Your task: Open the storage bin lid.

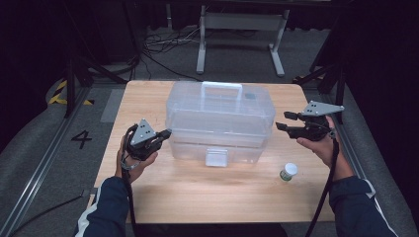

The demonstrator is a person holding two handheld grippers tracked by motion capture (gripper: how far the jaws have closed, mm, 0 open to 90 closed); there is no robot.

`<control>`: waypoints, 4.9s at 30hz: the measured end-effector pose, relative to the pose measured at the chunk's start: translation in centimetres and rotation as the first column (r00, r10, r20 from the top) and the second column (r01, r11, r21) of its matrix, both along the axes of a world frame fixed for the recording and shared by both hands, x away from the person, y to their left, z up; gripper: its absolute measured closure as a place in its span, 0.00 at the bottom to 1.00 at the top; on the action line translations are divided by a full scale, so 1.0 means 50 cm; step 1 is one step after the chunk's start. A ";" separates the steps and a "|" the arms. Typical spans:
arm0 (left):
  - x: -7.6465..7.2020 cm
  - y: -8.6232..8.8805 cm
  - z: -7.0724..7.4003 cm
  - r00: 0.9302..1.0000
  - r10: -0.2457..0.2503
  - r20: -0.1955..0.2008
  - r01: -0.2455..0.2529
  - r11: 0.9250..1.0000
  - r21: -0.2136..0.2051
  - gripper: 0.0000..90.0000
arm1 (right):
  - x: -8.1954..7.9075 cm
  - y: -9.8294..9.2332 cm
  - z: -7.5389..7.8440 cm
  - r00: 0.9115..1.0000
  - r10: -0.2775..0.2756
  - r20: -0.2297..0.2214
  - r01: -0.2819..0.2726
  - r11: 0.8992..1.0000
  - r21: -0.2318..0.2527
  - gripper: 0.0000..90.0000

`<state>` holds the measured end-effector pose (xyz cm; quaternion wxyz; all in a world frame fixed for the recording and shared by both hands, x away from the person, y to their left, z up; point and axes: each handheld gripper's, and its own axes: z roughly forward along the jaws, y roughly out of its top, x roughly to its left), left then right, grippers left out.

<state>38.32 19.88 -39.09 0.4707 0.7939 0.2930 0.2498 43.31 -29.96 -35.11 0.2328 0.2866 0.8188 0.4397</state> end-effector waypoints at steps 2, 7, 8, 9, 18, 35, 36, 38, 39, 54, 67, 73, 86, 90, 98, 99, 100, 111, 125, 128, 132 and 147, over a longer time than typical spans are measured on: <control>0.000 0.000 0.000 1.000 -0.001 0.000 0.001 1.000 0.000 1.00 | -0.001 0.000 -0.005 1.000 0.000 0.000 0.000 1.000 0.000 0.51; 0.000 0.000 0.002 1.000 0.001 0.004 -0.001 1.000 0.004 1.00 | -0.004 -0.003 -0.023 1.000 0.001 -0.010 -0.001 1.000 0.004 0.49; 0.000 -0.001 0.002 1.000 0.001 0.003 -0.001 1.000 0.002 1.00 | -0.004 -0.003 -0.027 1.000 0.000 -0.015 0.001 1.000 0.009 0.48; 0.000 -0.001 0.002 1.000 0.001 0.003 -0.001 1.000 0.002 1.00 | -0.004 -0.003 -0.027 1.000 0.000 -0.015 0.001 1.000 0.009 0.48; 0.002 -0.001 0.006 1.000 0.005 0.008 -0.005 1.000 0.003 1.00 | -0.006 0.013 -0.072 0.999 0.031 -0.043 -0.031 1.000 0.000 0.41; 0.005 -0.002 0.006 1.000 0.004 0.004 -0.004 1.000 0.001 1.00 | -0.013 0.021 -0.071 0.999 -0.008 0.044 0.004 0.996 0.088 0.44; 0.006 -0.001 0.006 1.000 0.005 0.005 -0.005 1.000 0.002 0.99 | -0.013 0.020 -0.071 0.999 -0.008 0.044 0.004 0.996 0.092 0.44; 0.008 -0.001 0.004 1.000 0.009 -0.003 -0.009 1.000 0.005 0.99 | -0.014 0.020 -0.071 0.999 -0.012 0.051 0.007 0.995 0.100 0.44; 0.009 -0.002 0.003 1.000 0.012 -0.007 -0.012 1.000 0.006 0.99 | -0.014 0.019 -0.070 0.998 -0.012 0.056 0.006 0.995 0.103 0.44; 0.014 -0.003 -0.016 0.999 0.010 -0.038 -0.008 0.999 0.032 0.98 | -0.018 0.028 -0.057 0.996 -0.016 0.093 0.004 0.992 0.128 0.46; 0.017 -0.003 -0.031 0.998 -0.001 -0.062 0.001 1.000 0.009 0.98 | -0.013 0.043 -0.037 0.991 -0.036 0.130 0.017 0.989 0.149 0.52; 0.017 -0.004 -0.032 0.998 -0.007 -0.064 0.007 1.000 0.004 0.97 | -0.012 0.051 -0.029 0.984 -0.066 0.166 0.041 0.988 0.150 0.61; 0.019 -0.011 -0.032 0.998 -0.012 -0.057 0.013 1.000 0.015 0.98 | -0.009 0.100 -0.016 0.933 -0.231 0.276 0.188 0.967 0.175 0.67; 0.019 -0.014 -0.032 0.998 -0.013 -0.058 0.014 1.000 0.018 0.99 | -0.009 0.107 -0.015 0.913 -0.272 0.304 0.229 0.959 0.168 0.71; 0.022 -0.018 -0.034 0.998 -0.028 -0.059 0.029 1.000 0.012 0.99 | 0.001 0.124 -0.006 0.872 -0.343 0.349 0.315 0.939 0.135 0.79; 0.022 -0.018 -0.034 0.998 -0.030 -0.058 0.031 0.999 0.013 0.99 | 0.003 0.126 -0.005 0.867 -0.352 0.354 0.327 0.936 0.132 0.80; 0.023 -0.019 -0.034 0.998 -0.031 -0.055 0.032 0.999 0.015 0.99 | 0.006 0.128 -0.004 0.863 -0.359 0.355 0.336 0.933 0.129 0.81; 0.025 -0.020 -0.034 0.997 -0.042 -0.059 0.042 0.999 0.008 1.00 | 0.020 0.146 -0.003 0.823 -0.438 0.362 0.415 0.899 0.142 0.87; 0.033 -0.018 -0.034 0.996 -0.059 -0.061 0.060 0.998 0.008 1.00 | 0.061 0.148 0.043 0.844 -0.448 0.293 0.422 0.894 0.152 0.86; 0.035 -0.018 -0.035 0.996 -0.066 -0.063 0.067 0.998 0.011 1.00 | 0.075 0.149 0.054 0.845 -0.453 0.284 0.425 0.891 0.157 0.86; 0.037 -0.017 -0.036 0.995 -0.073 -0.063 0.073 0.997 0.007 1.00 | 0.097 0.150 0.068 0.850 -0.451 0.271 0.424 0.892 0.157 0.86; 0.041 -0.022 -0.040 0.994 -0.087 -0.064 0.087 0.996 -0.005 1.00 | 0.152 0.154 0.093 0.859 -0.454 0.238 0.425 0.890 0.164 0.87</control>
